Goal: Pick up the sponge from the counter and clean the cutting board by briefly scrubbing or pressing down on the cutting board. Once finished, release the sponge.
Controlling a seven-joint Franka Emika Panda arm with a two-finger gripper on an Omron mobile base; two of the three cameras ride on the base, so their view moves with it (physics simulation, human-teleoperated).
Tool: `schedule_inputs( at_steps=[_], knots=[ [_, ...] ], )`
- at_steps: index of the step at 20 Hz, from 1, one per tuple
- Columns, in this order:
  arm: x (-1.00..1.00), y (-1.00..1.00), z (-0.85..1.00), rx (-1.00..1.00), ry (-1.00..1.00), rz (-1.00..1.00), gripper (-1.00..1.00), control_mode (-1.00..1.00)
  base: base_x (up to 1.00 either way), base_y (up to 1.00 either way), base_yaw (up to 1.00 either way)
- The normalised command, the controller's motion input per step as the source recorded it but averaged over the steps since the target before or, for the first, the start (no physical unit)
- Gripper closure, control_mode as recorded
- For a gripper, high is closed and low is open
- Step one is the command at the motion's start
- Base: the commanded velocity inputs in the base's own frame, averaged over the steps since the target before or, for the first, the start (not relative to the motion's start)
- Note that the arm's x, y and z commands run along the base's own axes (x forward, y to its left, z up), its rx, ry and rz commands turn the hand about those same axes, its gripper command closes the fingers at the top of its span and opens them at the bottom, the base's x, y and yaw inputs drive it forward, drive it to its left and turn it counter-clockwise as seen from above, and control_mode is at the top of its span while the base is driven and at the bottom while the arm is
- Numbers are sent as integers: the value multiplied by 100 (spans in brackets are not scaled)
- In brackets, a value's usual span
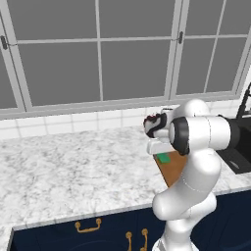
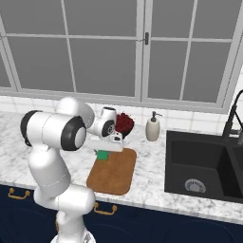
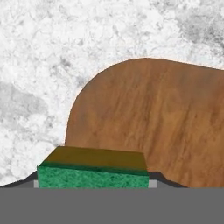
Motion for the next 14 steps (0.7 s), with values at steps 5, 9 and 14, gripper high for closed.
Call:
schedule_inputs(
  at_steps=[5,9,14],
  knots=[
    [0,-38,-10,0,-2,0,100,-100,0,0,0],
    [0,-44,-5,0,0,0,100,-100,0,0,0],
    [0,-51,-7,0,0,0,100,-100,0,0,0]
  ],
)
